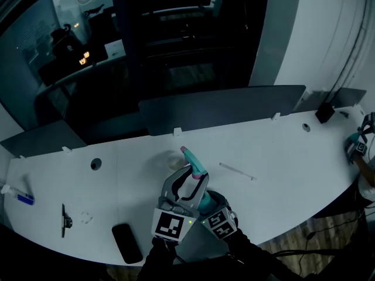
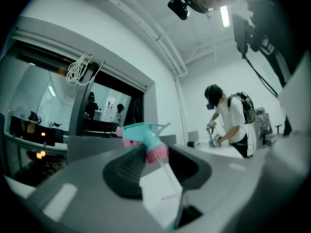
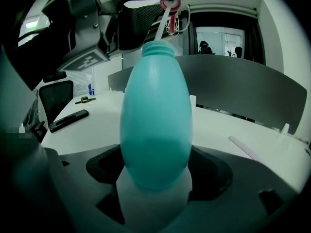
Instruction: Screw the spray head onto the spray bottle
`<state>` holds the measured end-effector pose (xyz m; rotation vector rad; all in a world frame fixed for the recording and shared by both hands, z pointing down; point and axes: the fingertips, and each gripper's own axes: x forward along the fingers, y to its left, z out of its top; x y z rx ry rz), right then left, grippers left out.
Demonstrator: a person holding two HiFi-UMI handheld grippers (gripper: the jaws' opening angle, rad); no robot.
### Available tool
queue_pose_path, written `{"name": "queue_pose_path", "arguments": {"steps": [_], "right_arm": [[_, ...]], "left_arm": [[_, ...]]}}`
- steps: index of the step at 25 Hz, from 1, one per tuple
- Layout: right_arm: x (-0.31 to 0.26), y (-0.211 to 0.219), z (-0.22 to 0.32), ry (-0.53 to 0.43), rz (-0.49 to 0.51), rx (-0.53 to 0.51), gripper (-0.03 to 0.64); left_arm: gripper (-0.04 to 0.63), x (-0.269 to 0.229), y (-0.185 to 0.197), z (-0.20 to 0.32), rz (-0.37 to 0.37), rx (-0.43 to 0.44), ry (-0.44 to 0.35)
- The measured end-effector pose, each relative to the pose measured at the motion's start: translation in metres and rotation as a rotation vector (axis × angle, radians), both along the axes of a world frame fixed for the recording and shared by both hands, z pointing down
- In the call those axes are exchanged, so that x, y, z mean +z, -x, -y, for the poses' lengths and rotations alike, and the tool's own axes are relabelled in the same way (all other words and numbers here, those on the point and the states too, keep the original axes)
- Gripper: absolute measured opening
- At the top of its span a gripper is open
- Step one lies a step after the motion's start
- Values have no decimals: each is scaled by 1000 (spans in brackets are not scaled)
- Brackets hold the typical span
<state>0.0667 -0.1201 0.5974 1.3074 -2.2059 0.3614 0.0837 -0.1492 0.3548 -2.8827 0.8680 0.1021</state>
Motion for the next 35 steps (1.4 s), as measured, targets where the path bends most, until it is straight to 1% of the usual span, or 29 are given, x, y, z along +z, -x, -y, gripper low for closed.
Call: {"name": "queue_pose_path", "arguments": {"steps": [3,6,8,11,13,16,20,21,27,29,32,35], "right_arm": [[0,-1,0,0,0,0,410],[0,-1,0,1,2,-1,410],[0,-1,-1,2,1,-2,410],[-1,-1,-1,2,2,-2,410],[-2,-1,0,2,4,-2,410],[-3,-2,-1,3,6,-2,410],[-3,-2,-2,2,0,-11,410],[-2,-2,-2,2,0,-13,410],[-2,1,-2,3,-1,-13,410],[-2,0,-3,2,-3,-15,410],[-1,1,-3,1,-4,-17,410],[-1,1,-4,2,-3,-19,410]], "left_arm": [[147,31,-8,-11,98,14,-23],[147,65,-12,-27,199,37,-21],[149,83,-13,-38,234,45,-7],[149,98,-11,-42,242,33,14],[149,100,-11,-43,247,22,4],[149,103,-10,-45,286,13,-24],[149,106,-4,-46,278,-4,10],[149,107,-5,-46,285,-7,12],[152,107,-6,-46,374,11,18],[153,106,-5,-44,373,6,51],[156,107,-2,-42,325,18,134],[156,106,-2,-42,287,44,197]]}}
